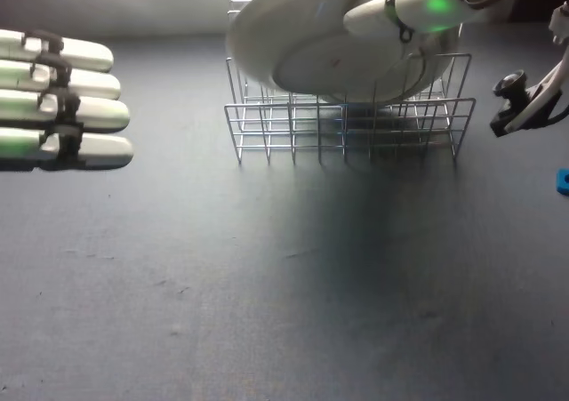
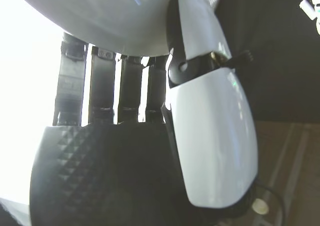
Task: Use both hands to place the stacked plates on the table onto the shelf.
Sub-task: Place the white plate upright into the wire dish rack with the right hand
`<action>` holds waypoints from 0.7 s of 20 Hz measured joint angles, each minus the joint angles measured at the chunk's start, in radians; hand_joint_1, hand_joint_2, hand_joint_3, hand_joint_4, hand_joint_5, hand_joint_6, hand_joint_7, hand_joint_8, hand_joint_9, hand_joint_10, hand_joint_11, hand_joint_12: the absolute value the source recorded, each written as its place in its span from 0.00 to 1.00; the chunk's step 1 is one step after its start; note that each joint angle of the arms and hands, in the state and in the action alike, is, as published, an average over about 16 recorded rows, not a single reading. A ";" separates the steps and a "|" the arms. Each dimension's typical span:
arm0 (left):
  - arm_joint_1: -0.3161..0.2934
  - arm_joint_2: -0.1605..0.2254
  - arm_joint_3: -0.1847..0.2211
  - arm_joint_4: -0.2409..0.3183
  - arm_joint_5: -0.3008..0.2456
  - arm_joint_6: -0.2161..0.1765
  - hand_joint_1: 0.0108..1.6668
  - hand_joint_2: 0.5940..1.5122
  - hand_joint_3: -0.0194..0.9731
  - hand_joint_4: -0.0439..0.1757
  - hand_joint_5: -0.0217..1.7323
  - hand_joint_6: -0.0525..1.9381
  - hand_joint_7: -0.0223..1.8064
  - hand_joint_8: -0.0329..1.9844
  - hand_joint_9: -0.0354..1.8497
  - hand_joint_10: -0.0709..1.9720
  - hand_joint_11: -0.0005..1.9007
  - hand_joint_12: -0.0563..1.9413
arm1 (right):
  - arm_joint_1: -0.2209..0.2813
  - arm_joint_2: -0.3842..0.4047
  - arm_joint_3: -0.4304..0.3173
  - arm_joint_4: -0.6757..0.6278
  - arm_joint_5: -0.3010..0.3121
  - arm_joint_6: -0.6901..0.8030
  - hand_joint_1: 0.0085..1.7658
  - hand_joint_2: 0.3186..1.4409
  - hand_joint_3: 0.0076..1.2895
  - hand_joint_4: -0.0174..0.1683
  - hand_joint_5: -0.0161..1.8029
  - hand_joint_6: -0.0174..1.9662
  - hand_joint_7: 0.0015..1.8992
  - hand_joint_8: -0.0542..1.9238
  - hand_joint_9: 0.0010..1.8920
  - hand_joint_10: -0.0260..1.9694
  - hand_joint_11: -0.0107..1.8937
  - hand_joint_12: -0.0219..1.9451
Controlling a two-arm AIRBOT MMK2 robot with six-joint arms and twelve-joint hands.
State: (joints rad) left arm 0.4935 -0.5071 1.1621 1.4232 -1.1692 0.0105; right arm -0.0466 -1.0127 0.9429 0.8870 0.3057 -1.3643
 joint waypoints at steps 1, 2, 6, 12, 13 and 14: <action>0.001 0.002 -0.002 -0.004 -0.008 0.001 0.00 0.54 0.03 0.23 0.06 0.03 0.05 0.02 0.05 0.04 0.02 0.04 | 0.000 -0.004 0.005 0.016 -0.001 -0.004 0.73 0.65 0.00 0.06 0.48 0.49 0.49 0.65 0.45 0.54 0.34 0.67; 0.002 0.005 -0.003 -0.008 -0.015 0.003 0.01 0.54 0.03 0.23 0.06 0.03 0.05 0.02 0.05 0.04 0.02 0.04 | -0.001 -0.008 0.011 0.031 -0.003 -0.007 0.73 0.65 0.00 0.06 0.48 0.49 0.49 0.65 0.45 0.55 0.34 0.67; 0.008 0.008 -0.005 -0.018 -0.057 0.009 0.01 0.54 0.03 0.23 0.06 0.03 0.05 0.02 0.05 0.04 0.02 0.04 | -0.008 -0.028 0.036 0.075 -0.009 -0.020 0.72 0.66 0.00 0.05 0.47 0.49 0.49 0.64 0.46 0.54 0.35 0.66; 0.016 0.006 0.000 -0.013 -0.141 0.014 0.01 0.54 0.03 0.24 0.06 0.03 0.05 0.02 0.05 0.04 0.01 0.04 | -0.026 -0.062 0.082 0.107 -0.016 -0.029 0.71 0.66 0.00 0.05 0.47 0.49 0.50 0.62 0.47 0.49 0.35 0.66; 0.018 0.005 0.000 -0.012 -0.153 0.014 0.01 0.54 0.03 0.24 0.06 0.03 0.05 0.02 0.05 0.04 0.01 0.04 | -0.030 -0.068 0.089 0.108 -0.017 -0.029 0.71 0.66 0.00 0.05 0.47 0.49 0.50 0.62 0.47 0.48 0.35 0.66; 0.019 0.004 0.001 -0.011 -0.164 0.014 0.01 0.54 0.03 0.24 0.06 0.03 0.05 0.02 0.05 0.04 0.01 0.04 | -0.034 -0.074 0.096 0.108 -0.018 -0.029 0.71 0.66 0.00 0.05 0.47 0.49 0.50 0.61 0.48 0.47 0.35 0.66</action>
State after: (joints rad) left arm 0.5124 -0.5026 1.1634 1.4119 -1.3332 0.0244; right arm -0.0807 -1.0866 1.0391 0.9953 0.2882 -1.3938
